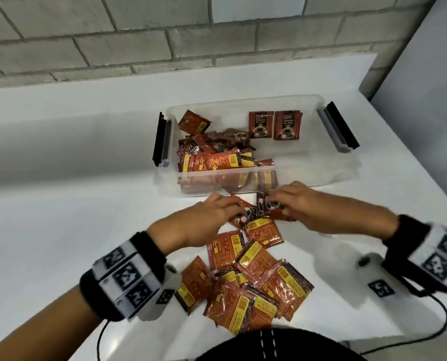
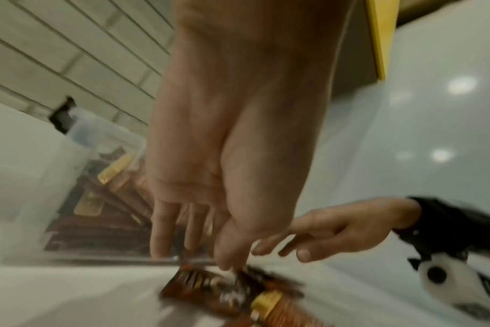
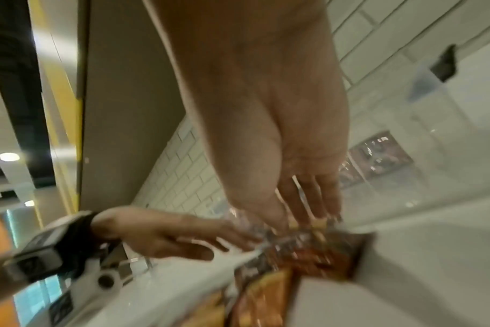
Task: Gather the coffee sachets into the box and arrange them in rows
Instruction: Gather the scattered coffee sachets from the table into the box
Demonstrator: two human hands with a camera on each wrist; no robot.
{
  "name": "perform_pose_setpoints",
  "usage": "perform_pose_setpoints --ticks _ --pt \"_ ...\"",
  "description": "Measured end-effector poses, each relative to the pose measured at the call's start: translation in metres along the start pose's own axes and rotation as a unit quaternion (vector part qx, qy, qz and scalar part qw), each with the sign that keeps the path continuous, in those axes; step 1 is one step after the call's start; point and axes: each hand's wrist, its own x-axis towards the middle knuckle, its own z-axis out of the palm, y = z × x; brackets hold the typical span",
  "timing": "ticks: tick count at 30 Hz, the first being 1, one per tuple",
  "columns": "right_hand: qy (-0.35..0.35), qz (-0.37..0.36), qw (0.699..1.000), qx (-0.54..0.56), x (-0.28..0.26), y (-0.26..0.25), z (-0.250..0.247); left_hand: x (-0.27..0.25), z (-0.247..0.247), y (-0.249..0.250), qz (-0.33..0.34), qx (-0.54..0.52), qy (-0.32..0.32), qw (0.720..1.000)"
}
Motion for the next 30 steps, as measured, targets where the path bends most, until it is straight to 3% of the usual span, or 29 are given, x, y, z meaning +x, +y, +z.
perform_pose_setpoints --ticks 3,6,12,15,17,19,23,26,28,30 --pt "-0.006 0.013 0.999 -0.041 0.004 0.008 0.033 0.014 0.011 0.005 -0.016 0.049 -0.017 0.999" --pt "0.030 0.028 0.998 -0.055 0.003 0.010 0.046 0.016 0.017 0.004 -0.027 0.083 0.032 0.996" --pt "0.072 0.081 0.993 0.038 -0.007 0.008 0.037 0.004 0.021 -0.006 -0.074 0.039 0.075 0.994" --pt "0.100 0.137 0.981 0.098 -0.007 0.010 0.031 -0.007 0.010 -0.012 -0.120 -0.060 0.085 0.987" --pt "0.092 0.201 0.966 0.132 -0.006 0.014 0.027 -0.020 -0.002 -0.019 -0.167 -0.192 0.085 0.963" --pt "0.067 0.249 0.954 0.156 -0.009 0.019 0.026 -0.037 -0.011 -0.024 -0.198 -0.255 0.056 0.945" --pt "0.056 0.215 0.931 0.291 -0.025 0.016 0.022 -0.067 -0.002 -0.015 -0.192 -0.323 -0.022 0.926" --pt "0.026 0.169 0.904 0.391 -0.044 -0.003 0.012 -0.078 0.027 0.003 -0.214 -0.272 -0.018 0.938" --pt "-0.036 0.136 0.919 0.368 -0.056 -0.017 0.013 -0.080 0.043 0.018 -0.231 -0.248 0.003 0.941" --pt "-0.091 0.120 0.954 0.258 -0.063 -0.028 0.026 -0.078 0.053 0.034 -0.249 -0.234 0.031 0.939"
